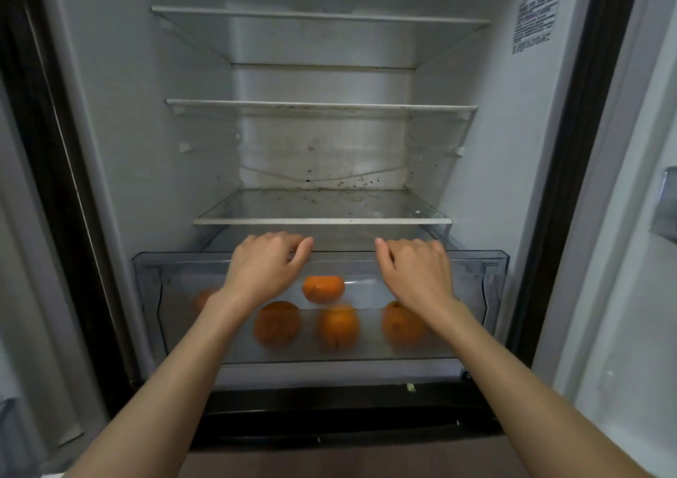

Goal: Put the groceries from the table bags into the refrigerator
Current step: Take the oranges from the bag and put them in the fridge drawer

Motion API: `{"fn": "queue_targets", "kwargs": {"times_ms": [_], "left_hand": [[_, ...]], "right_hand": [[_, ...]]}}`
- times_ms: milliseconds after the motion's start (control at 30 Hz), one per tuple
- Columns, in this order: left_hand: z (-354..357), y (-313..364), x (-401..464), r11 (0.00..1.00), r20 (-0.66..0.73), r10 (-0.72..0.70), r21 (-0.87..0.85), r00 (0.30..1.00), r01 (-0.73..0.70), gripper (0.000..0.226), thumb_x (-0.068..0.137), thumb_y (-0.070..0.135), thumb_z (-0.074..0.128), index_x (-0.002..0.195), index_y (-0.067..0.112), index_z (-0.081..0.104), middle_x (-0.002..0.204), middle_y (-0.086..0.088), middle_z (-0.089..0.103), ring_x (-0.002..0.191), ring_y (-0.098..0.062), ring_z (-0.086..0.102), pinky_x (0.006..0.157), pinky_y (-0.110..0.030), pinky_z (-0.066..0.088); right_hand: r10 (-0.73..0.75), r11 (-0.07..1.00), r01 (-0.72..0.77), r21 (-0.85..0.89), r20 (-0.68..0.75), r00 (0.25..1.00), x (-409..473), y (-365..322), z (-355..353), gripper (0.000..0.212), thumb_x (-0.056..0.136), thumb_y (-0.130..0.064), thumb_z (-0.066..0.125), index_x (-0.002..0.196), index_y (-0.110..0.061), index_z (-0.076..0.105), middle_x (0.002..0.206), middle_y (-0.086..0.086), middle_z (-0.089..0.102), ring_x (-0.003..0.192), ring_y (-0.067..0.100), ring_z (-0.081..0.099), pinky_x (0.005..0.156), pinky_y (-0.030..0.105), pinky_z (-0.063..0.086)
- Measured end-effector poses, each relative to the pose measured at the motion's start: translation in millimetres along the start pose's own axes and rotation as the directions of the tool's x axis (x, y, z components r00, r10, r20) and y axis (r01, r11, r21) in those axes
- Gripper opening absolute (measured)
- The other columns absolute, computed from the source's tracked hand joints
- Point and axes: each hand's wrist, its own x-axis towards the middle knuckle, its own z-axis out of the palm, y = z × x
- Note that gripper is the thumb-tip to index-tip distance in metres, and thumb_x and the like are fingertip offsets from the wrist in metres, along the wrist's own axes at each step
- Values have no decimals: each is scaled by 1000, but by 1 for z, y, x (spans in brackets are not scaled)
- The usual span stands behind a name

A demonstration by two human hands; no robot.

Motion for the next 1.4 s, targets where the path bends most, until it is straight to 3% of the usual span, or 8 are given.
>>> {"fn": "queue_targets", "kwargs": {"times_ms": [100, 200, 300, 467, 567, 667, 1100, 1400], "left_hand": [[6, -1, -25, 996, -111, 86, -4, 990, -87, 55, 90, 47, 20, 111, 24, 65, 104, 1, 68, 98, -22, 61, 87, -34, 32], [11, -2, -44, 992, -110, 124, 25, 986, -122, 49, 90, 41, 30, 128, 20, 53, 125, -3, 59, 116, -23, 53, 102, -33, 22], [12, -1, -58, 991, -103, 130, 49, 986, -126, 53, 89, 40, 32, 135, 16, 45, 137, -8, 49, 128, -28, 42, 111, -43, 21], [7, -1, -76, 984, -41, 145, 110, 989, -140, 60, 90, 37, 31, 146, 17, 25, 153, -9, 24, 143, -29, 16, 116, -43, 6], [5, 1, -77, 984, 8, 136, 113, 991, -136, 61, 95, 32, 38, 148, 20, 11, 157, -5, 6, 145, -25, -1, 115, -42, -5], [2, 3, -74, 987, 39, 115, 111, 993, -118, 63, 96, 32, 38, 148, 23, 4, 158, -2, -2, 144, -22, -8, 115, -42, -7], [18, -8, -43, 982, 160, 78, 156, 984, -103, 77, 92, 49, 39, 147, 26, -11, 155, -1, -18, 142, -21, -19, 111, -40, -15], [49, -16, 5, 985, 204, 3, 167, 979, -38, 77, 92, 50, 38, 147, 25, -9, 156, -1, -15, 143, -21, -17, 114, -43, -10]], "right_hand": [[-19, 997, 30, 71, -156, 988, -16, 2, 14, 50, 92, -35, 26, 89, -14, 71, 79, 7, 70, 78, 28, 63, 80, 37, 32], [-37, 993, 56, 101, -181, 983, -28, 2, 16, 45, 91, -35, 32, 111, -13, 66, 103, 8, 69, 100, 26, 62, 96, 35, 26], [-62, 995, 75, 64, -177, 982, -47, -3, 16, 49, 88, -36, 37, 128, -13, 55, 129, 15, 57, 124, 31, 50, 111, 41, 18], [-40, 998, 43, 51, -59, 997, -69, -9, 10, 60, 93, -33, 47, 147, -17, 26, 154, 12, 23, 144, 28, 15, 115, 47, 5], [-40, 999, 42, -27, 38, 998, -69, -9, 5, 67, 95, -40, 41, 149, -23, 6, 158, 7, 3, 146, 25, -3, 113, 47, -8], [-36, 996, 44, -75, 106, 994, -67, -8, -2, 68, 96, -45, 34, 149, -26, -4, 158, 4, -7, 145, 22, -10, 113, 47, -10], [-61, 998, 59, 18, 120, 991, -39, -1, 20, 67, 97, -42, 37, 149, -26, -1, 158, 7, -1, 145, 24, -9, 116, 43, -6], [-66, 998, 62, 34, 150, 986, 6, 13, 57, 65, 96, -41, 39, 150, -26, 5, 158, 6, 5, 146, 22, -4, 116, 43, -8]]}}
